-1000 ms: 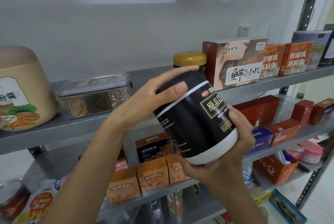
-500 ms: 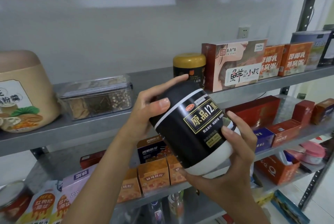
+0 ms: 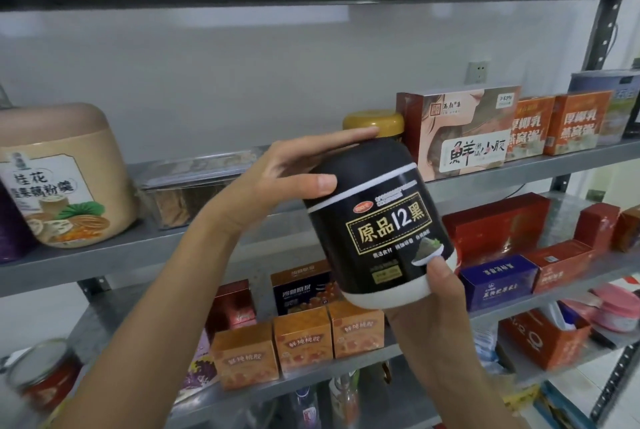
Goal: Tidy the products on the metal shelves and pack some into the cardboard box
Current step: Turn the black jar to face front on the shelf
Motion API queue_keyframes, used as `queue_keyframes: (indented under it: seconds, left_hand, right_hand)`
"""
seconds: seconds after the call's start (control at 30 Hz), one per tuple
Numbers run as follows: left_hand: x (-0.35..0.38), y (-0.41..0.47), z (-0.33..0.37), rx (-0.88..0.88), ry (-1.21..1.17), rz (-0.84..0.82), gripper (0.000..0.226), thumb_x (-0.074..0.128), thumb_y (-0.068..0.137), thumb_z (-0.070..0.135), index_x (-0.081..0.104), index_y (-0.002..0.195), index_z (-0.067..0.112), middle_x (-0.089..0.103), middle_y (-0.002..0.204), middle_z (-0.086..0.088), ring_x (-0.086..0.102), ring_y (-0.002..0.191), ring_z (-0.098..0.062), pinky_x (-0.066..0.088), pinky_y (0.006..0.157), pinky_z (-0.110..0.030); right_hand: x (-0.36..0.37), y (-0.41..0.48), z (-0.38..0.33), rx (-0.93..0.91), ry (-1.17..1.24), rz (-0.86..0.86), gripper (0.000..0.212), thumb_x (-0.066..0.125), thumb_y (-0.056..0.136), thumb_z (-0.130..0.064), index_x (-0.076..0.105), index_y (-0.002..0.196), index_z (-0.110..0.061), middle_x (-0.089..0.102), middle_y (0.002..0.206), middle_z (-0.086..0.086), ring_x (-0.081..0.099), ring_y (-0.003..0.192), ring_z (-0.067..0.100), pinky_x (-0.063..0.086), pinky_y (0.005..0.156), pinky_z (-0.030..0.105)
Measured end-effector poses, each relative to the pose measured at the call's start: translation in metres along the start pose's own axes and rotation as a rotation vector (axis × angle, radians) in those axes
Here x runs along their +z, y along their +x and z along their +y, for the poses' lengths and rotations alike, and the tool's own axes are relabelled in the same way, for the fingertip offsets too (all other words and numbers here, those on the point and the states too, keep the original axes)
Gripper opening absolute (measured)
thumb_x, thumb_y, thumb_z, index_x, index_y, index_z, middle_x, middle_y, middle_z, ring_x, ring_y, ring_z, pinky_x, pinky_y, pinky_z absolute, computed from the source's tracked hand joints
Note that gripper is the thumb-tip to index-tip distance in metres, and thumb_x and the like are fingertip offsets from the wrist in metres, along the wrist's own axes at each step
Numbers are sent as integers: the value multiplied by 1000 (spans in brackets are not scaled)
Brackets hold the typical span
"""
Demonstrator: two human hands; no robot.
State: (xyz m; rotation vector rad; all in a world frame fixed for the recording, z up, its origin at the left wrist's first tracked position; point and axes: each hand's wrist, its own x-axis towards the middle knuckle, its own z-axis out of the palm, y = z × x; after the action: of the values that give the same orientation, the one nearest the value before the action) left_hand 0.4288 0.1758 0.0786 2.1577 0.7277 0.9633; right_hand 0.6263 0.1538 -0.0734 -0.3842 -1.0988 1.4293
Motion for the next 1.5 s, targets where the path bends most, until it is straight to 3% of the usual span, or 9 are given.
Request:
queue_keyframes:
  seconds: [0.03,0.13,0.3,0.57,0.77,0.9,1.03,1.23,1.5]
  left_hand:
    - [-3,-1,0,-63,55,9,73,64,82,42,41,147,20,50,146,1,50,132,-22,47,103,-44]
    - [-9,1,8,-184,183,1,97,67,69,72,34,150,32,47,148,9,48,133,-12,45,107,-43]
    - [-17,18,27,-321,257,-80,115,72,55,78,26,152,36,50,144,11,55,125,-8,49,103,-34]
    - [-42,34,34,-441,276,128,94,81,59,36,39,142,47,55,126,10,62,107,-9,54,86,-24]
    - [-59,44,24,-466,457,241,73,83,75,26,48,139,36,51,125,16,53,114,-11,46,82,-16]
    - [-66,55,8,-512,479,272,62,78,79,30,52,135,34,52,126,10,52,113,-15,45,79,-18]
    - [-71,68,-11,-537,500,326,64,78,79,32,52,137,29,50,128,9,49,114,-13,41,85,-20]
    - [-78,82,-23,-590,641,247,68,69,87,39,40,147,24,44,146,5,44,123,-12,34,98,-25]
    - [-91,81,-18,-626,686,127,72,68,88,42,35,151,29,41,151,8,42,125,-9,30,97,-20]
  right_hand:
    - [8,15,-21,-96,-232,78,123,90,44,-57,32,145,-18,58,124,17,62,107,32,58,80,44]
    - [25,24,-20,-205,-97,-18,124,90,42,-58,29,144,-22,53,130,15,62,111,28,58,79,41]
    - [20,44,-6,-258,-169,-61,119,86,46,-62,24,143,-29,46,136,12,58,118,27,54,84,39]
    - [11,78,-8,-179,-533,-195,93,66,64,-62,19,142,-45,29,150,-16,38,129,-8,39,93,9]
    - [8,125,-29,-482,-926,16,63,46,92,-44,21,148,-29,19,150,-11,14,135,-11,10,103,-2]
    - [8,163,-46,-624,-1243,-5,59,52,97,-15,25,150,-14,19,158,7,14,145,16,11,117,22]
    - [6,189,-51,-613,-1506,-107,58,50,99,-22,26,151,-14,18,160,7,9,148,23,10,121,44]
    - [6,199,-44,-649,-1555,-77,52,61,92,-30,45,137,-11,45,139,12,31,134,29,24,115,43]
    - [7,193,-39,-692,-1463,-52,56,71,82,-16,49,132,-9,46,134,12,33,128,28,29,109,36]
